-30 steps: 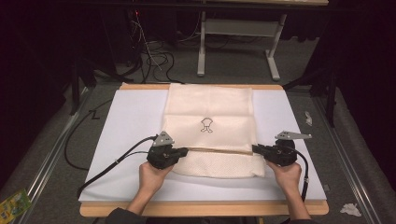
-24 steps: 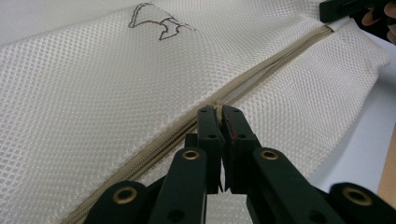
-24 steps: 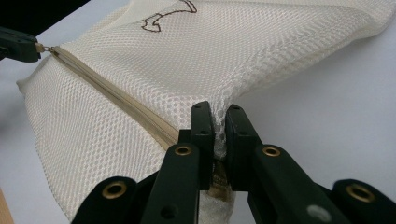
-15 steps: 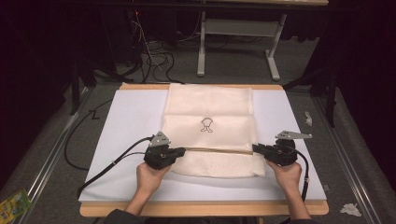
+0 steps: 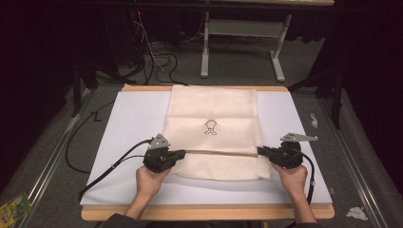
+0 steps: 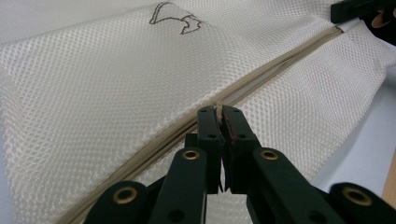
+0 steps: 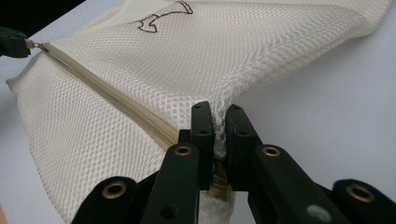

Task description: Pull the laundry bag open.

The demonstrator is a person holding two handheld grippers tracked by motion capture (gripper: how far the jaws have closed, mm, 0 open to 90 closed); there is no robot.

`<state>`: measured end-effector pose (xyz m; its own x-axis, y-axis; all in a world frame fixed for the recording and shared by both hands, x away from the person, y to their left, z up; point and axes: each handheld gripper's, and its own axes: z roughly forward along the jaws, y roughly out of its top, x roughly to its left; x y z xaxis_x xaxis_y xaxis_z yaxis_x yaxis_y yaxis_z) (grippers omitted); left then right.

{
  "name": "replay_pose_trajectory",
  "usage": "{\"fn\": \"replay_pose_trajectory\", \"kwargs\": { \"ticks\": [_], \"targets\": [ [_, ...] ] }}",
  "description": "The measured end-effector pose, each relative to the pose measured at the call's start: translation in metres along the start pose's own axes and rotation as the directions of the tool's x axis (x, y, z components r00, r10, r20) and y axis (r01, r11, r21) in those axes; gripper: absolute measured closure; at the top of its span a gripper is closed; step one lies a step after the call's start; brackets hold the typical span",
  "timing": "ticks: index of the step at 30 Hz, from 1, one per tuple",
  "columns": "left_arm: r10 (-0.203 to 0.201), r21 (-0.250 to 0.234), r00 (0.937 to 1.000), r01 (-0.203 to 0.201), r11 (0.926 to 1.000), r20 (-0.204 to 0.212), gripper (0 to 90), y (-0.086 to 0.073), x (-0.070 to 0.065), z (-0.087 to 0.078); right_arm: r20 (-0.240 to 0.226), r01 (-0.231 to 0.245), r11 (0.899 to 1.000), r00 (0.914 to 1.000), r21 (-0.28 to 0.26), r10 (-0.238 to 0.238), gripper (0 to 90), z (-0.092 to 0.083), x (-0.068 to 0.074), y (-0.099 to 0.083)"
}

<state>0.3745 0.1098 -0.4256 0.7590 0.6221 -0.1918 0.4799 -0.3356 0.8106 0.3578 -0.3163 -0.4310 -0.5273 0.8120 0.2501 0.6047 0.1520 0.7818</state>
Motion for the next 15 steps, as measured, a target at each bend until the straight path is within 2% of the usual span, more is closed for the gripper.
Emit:
{"fn": "replay_pose_trajectory", "kwargs": {
  "ticks": [4,12,15],
  "targets": [
    [-0.018,-0.009,0.9998,0.018,0.9998,-0.005,87.0,-0.003,0.004,-0.005,0.000,-0.008,1.000,1.0000,0.002,0.008,85.1,-0.001,-0.001,-0.001],
    [-0.024,-0.022,0.9994,0.024,0.9995,-0.024,87.0,-0.005,0.007,-0.014,-0.005,-0.004,1.000,1.0000,-0.015,0.003,85.1,-0.002,-0.001,0.003],
    [-0.031,-0.023,0.9993,0.030,0.9993,-0.022,87.0,-0.007,0.009,-0.014,-0.005,-0.002,1.000,1.0000,-0.004,0.002,85.2,0.001,0.001,0.003]
  ]
}}
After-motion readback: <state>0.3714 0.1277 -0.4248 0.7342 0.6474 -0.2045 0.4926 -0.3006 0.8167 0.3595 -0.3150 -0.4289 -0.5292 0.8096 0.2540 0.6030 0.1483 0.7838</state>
